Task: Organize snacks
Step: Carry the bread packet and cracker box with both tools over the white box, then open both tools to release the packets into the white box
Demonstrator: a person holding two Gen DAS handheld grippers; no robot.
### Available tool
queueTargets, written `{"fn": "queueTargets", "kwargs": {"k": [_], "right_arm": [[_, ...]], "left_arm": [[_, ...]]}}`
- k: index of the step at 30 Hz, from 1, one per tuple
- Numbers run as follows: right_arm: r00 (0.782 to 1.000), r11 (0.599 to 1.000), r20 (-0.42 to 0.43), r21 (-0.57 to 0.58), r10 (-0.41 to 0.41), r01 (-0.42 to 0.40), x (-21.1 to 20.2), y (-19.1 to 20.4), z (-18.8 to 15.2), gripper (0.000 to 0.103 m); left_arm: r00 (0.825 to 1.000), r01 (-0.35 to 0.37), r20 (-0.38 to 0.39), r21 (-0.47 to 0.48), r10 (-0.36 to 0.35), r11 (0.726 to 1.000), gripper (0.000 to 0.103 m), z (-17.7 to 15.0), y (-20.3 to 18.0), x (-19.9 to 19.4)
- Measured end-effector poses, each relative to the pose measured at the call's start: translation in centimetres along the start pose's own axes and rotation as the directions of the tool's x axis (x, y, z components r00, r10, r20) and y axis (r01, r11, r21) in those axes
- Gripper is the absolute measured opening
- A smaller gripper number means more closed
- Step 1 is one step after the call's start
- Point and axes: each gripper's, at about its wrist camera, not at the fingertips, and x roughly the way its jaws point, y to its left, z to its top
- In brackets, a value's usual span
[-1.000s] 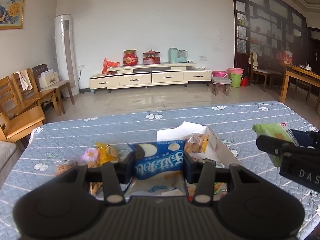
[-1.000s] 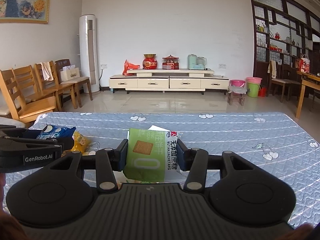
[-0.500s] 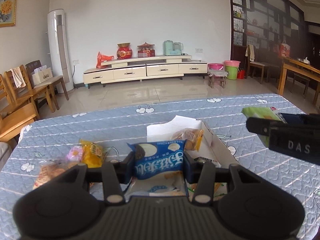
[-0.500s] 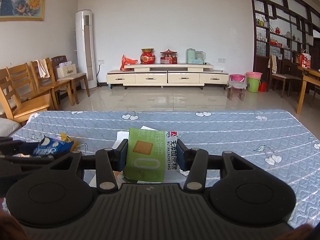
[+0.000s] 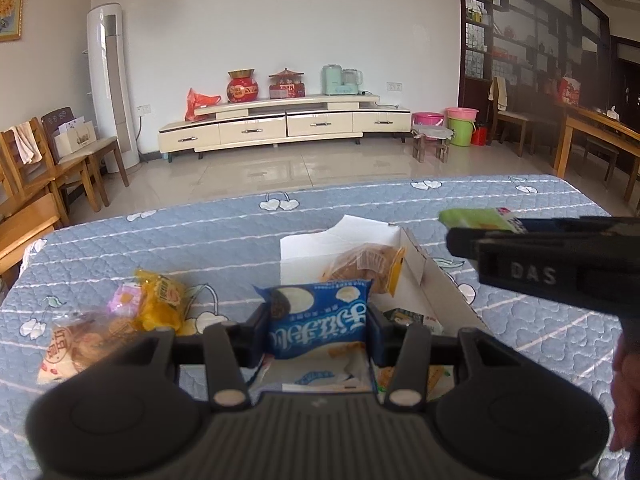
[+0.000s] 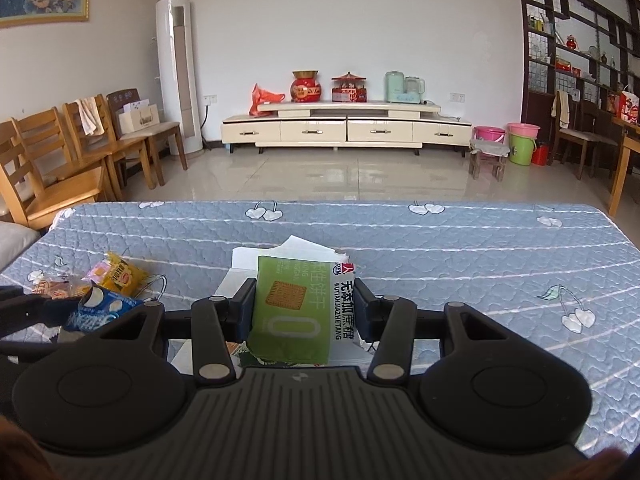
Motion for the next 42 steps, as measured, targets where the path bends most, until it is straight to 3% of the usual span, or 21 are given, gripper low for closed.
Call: {"fn": "queueTargets", "kwargs": {"k": [16,21,22,23,25,31,42], "right_arm": [[0.998,1.0,-0.055,-0.017,0.002,-0.003,3.4,0.5,1.1,0.06],[0.998,1.0,-0.057,-0.024,-0.011,0.009,3.9,0.7,1.5,0.06],[0.998,0.999,-0.057,-0.028,-0.017,0.016,4.0,0.7,1.6,0.062],[0.998,0.999,-0.053,-0.03,-0.026,0.024,4.0,0.7,1.7,0.065],[0.998,0.999,-0.034,-0.033,-0.044,0.043,3.5,0.9,1.7,0.101],[0.997,0.995,0.013,-0.048,-0.082,0.082,1.1,1.3,1.8,0.103],[0.995,0.996,0.043,-0.029,-0.087,0.088,-2.5,2.7,0.8,0.103]], "left_arm": [[0.998,0.045,-0.046,-0.01,-0.045,0.999,0.047,-0.4,-0.9,2.6],[0.99,0.131,-0.052,-0.004,-0.131,0.991,0.049,-0.5,-1.5,2.9],[0.987,0.153,-0.051,-0.007,-0.153,0.988,0.051,-0.6,-1.6,2.8],[0.985,0.166,-0.046,-0.008,-0.167,0.986,0.061,-0.7,-1.8,2.7],[0.984,0.177,-0.031,0.0,-0.177,0.984,0.08,-1.0,-2.1,2.4],[0.989,0.145,-0.008,0.01,-0.145,0.989,0.095,-1.1,-2.1,1.0],[0.999,0.039,0.015,-0.015,-0.039,0.999,0.102,-1.7,1.1,-2.2]]}}
